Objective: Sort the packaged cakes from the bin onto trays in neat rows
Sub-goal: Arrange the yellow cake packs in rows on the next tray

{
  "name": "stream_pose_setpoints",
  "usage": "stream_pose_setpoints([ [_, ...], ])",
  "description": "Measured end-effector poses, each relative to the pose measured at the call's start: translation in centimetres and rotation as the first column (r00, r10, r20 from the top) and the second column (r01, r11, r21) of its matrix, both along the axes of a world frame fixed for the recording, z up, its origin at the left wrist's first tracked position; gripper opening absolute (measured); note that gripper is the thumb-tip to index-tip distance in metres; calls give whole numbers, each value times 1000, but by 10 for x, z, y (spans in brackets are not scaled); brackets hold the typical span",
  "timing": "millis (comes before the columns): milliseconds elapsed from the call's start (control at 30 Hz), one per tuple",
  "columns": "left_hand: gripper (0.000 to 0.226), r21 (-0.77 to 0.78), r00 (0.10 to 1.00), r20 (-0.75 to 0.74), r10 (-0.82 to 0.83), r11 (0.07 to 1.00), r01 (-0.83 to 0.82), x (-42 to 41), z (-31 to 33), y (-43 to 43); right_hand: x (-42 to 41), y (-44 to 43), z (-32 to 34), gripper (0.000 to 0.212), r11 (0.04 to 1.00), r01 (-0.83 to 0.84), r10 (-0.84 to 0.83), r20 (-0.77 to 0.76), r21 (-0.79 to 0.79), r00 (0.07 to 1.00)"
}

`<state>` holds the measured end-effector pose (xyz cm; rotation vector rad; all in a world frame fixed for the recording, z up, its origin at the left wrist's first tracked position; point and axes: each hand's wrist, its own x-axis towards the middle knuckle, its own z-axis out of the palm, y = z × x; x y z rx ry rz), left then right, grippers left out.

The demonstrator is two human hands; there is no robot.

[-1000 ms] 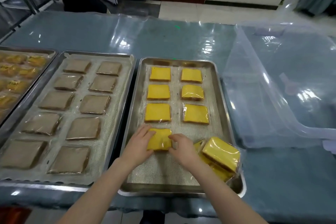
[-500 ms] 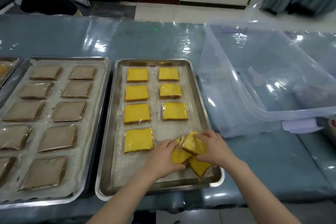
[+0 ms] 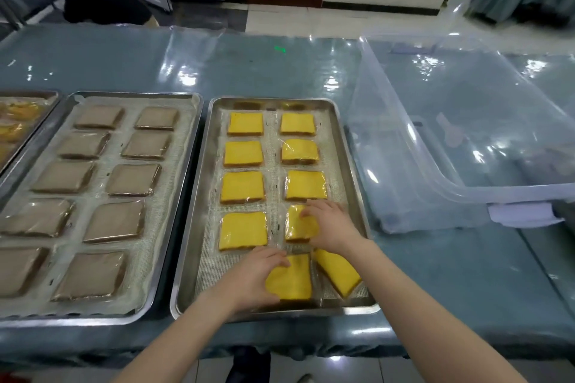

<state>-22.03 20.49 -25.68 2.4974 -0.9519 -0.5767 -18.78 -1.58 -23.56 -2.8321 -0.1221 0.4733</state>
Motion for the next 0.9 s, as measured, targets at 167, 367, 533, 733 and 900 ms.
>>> stream_pose_setpoints([
  [167,62,58,1000,14,-16,998,15,2,0,7,-8,11,-17,49,1000,-17,17,69,-1,997],
  [367,62,101,999,49,-5,995,0,1,-2,14,-31,-8,-17,49,987,154,-160,157,49,975],
  [533,64,107,997,81,-10,994,1,-2,-4,16,-38,-12,-23,41,964,232,-246,113,129,963],
  [733,64,93,993,121,-2,996,-10,-6,-6,18,-36,-4,-24,46,945,266,-297,159,191,942],
  [900,63,78,990,140,9,997,-20,-9,-13,21,-62,-15,-11,73,932,356,-361,80,70,929],
])
